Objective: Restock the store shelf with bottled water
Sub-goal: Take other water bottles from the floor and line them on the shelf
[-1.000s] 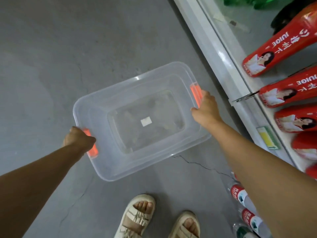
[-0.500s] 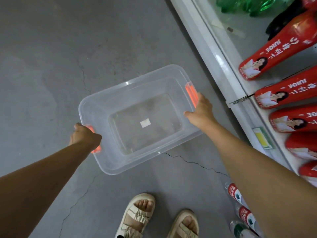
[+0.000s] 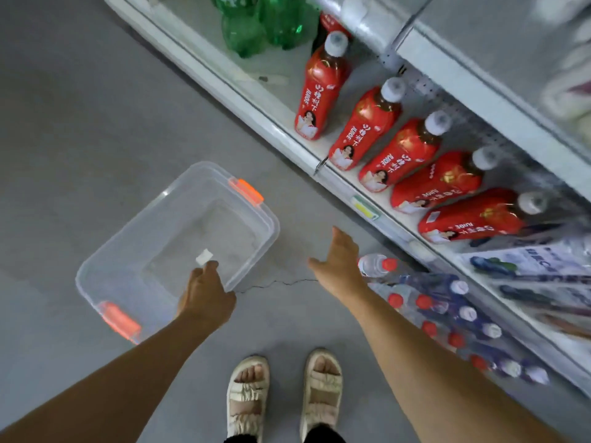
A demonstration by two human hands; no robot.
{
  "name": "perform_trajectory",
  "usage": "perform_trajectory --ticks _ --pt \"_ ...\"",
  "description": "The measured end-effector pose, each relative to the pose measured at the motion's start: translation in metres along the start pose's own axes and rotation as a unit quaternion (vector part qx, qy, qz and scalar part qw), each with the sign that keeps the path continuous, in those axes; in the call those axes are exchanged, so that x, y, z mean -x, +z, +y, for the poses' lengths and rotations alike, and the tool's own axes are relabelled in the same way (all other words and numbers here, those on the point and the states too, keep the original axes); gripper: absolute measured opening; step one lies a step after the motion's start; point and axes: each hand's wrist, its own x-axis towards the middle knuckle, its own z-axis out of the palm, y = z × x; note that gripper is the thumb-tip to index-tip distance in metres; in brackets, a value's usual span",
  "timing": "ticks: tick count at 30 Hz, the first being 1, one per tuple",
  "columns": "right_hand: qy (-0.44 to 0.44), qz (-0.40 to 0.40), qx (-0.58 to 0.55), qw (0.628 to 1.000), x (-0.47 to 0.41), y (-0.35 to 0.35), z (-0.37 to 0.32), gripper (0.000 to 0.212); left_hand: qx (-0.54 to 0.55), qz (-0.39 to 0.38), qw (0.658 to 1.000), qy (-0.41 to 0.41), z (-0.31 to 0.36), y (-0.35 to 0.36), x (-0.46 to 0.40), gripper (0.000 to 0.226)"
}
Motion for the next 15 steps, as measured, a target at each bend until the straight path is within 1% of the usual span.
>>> perform_trajectory --ticks 2,5,8,10,13,15 --pt "0.021 0.024 -0.021 0.999 0.016 -0.019 0.021 0.075 -0.044 -0.016 0.998 0.042 0.024 0.007 0.012 0.063" --pt "0.062 0.058 -0.022 0.996 0.041 -0.045 0.057 0.067 -0.093 -0.035 0.989 0.111 0.059 0.023 0.028 0.058" --pt "0.106 0.092 -0.037 0.989 0.062 -0.064 0.096 0.069 -0.131 -0.062 0.976 0.165 0.094 0.047 0.043 0.061" --pt "0.138 0.107 -0.058 0.983 0.078 -0.073 0.121 0.067 -0.160 -0.083 0.965 0.189 0.115 0.065 0.054 0.062" --pt "0.184 0.139 -0.094 0.968 0.102 -0.083 0.163 0.070 -0.196 -0.115 0.950 0.216 0.145 0.096 0.071 0.060" --pt "0.220 0.151 -0.103 0.958 0.119 -0.086 0.191 0.067 -0.227 -0.130 0.936 0.237 0.163 0.120 0.084 0.059"
